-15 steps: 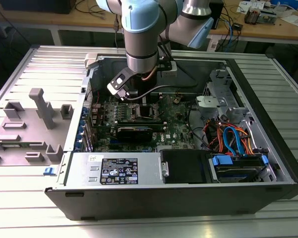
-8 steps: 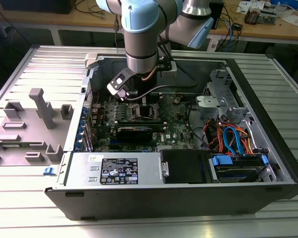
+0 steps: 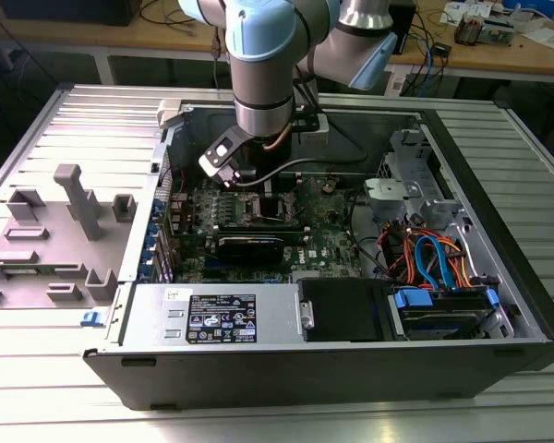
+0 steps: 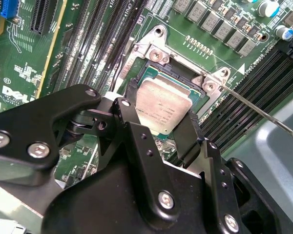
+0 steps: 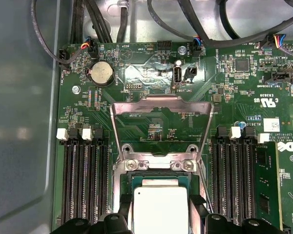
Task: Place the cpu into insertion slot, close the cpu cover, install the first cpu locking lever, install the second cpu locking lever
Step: 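Place the cpu into insertion slot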
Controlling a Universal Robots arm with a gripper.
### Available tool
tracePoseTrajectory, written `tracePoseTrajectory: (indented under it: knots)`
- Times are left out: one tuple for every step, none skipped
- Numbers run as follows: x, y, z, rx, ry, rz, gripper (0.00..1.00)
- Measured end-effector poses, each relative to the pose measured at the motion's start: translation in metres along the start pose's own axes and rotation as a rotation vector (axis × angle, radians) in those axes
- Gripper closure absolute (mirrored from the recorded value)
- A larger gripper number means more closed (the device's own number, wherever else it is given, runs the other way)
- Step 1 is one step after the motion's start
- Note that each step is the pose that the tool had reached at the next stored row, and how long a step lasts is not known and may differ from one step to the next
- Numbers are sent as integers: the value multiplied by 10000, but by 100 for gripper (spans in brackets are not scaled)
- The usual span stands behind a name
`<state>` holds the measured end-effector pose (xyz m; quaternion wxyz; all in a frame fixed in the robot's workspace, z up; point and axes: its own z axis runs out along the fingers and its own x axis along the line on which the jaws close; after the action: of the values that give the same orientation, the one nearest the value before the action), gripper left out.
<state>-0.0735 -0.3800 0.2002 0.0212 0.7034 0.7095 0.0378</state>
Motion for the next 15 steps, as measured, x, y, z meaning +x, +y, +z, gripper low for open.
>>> tracePoseTrajectory:
  knots:
    - [0,0,1,1,0,3,46]
    - [0,0,4,-1,1,6,46]
    - [0,0,6,-1,-1,15,46]
    - [0,-1,6,-1,-1,21,46]
    - [0,0,7,-1,-1,27,46]
    - [0,0,7,-2,-2,34,46]
    - [0,-1,8,-2,-2,40,46]
    - [0,-1,9,-2,-2,43,46]
    - [0,-1,12,-2,-3,47,46]
    - [-1,-1,13,-1,-3,47,46]
    - [0,-1,17,-2,-3,47,46]
    - [-1,-2,23,-1,-5,47,46]
    - [-1,-3,27,0,-5,47,46]
    - [-2,-3,30,0,-6,47,46]
    - [-2,-3,32,0,-6,47,46]
